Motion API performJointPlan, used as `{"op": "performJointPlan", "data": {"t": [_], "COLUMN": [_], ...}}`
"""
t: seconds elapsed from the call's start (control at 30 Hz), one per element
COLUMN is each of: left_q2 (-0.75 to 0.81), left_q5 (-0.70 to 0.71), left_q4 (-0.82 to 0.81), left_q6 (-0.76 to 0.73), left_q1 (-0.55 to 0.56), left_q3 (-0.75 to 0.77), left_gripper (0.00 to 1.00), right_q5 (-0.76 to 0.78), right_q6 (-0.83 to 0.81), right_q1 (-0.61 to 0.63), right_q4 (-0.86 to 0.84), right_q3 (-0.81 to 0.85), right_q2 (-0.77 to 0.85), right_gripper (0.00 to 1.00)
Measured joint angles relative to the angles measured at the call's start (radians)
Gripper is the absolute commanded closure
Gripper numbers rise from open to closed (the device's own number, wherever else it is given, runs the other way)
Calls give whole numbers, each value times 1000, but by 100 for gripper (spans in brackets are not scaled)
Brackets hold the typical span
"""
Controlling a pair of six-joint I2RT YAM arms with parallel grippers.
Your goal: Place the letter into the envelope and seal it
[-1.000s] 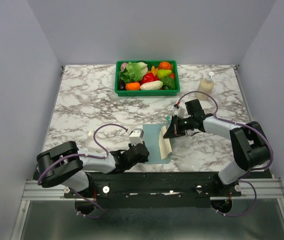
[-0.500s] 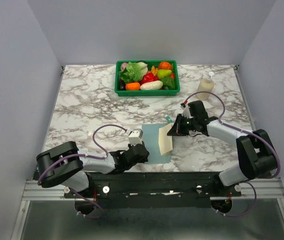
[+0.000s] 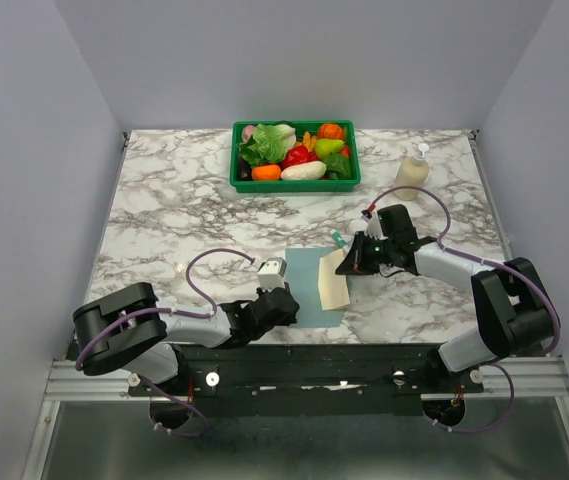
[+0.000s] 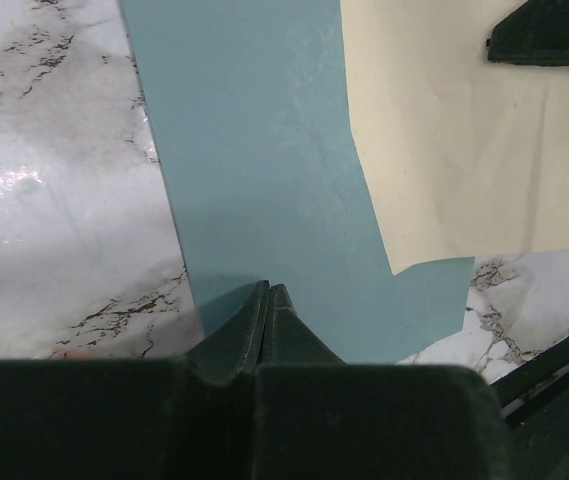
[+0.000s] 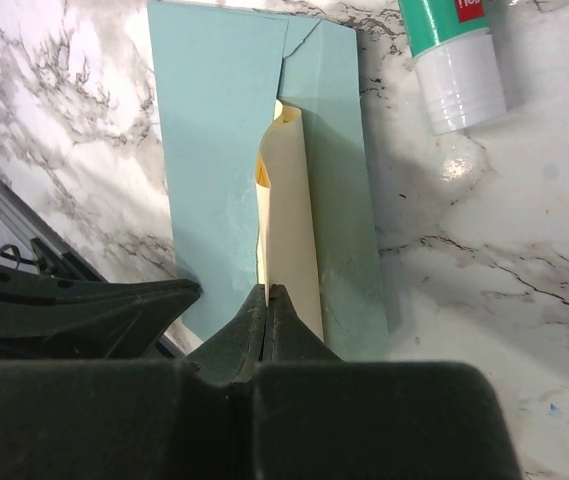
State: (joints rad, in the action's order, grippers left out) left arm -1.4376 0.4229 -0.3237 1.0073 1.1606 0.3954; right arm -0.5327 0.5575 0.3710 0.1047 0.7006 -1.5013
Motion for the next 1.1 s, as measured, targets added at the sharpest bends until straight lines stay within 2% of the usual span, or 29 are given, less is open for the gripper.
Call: {"op": "performJointPlan", "data": {"t": [0.17, 0.63, 0.87, 1.1], "left_q2": [-1, -14, -15, -15], "left_q5": [0, -1, -2, -2], "left_q4": [0, -8, -10, -10], "left_q6": [0, 0, 0, 0], "left_q1": [0, 2, 2, 2], "left_q3": [1, 8, 8, 8], "left_gripper": [100, 100, 100, 100], "right_q5": [9, 154, 134, 69], "right_q6": [-36, -101, -96, -56], "right_q1": [0, 0, 0, 0], "right_q4": [23, 177, 159, 71], "right_q3": [0, 34, 33, 5], "right_q2": [-2, -19, -49, -60], "right_gripper": [99, 99, 99, 99]}}
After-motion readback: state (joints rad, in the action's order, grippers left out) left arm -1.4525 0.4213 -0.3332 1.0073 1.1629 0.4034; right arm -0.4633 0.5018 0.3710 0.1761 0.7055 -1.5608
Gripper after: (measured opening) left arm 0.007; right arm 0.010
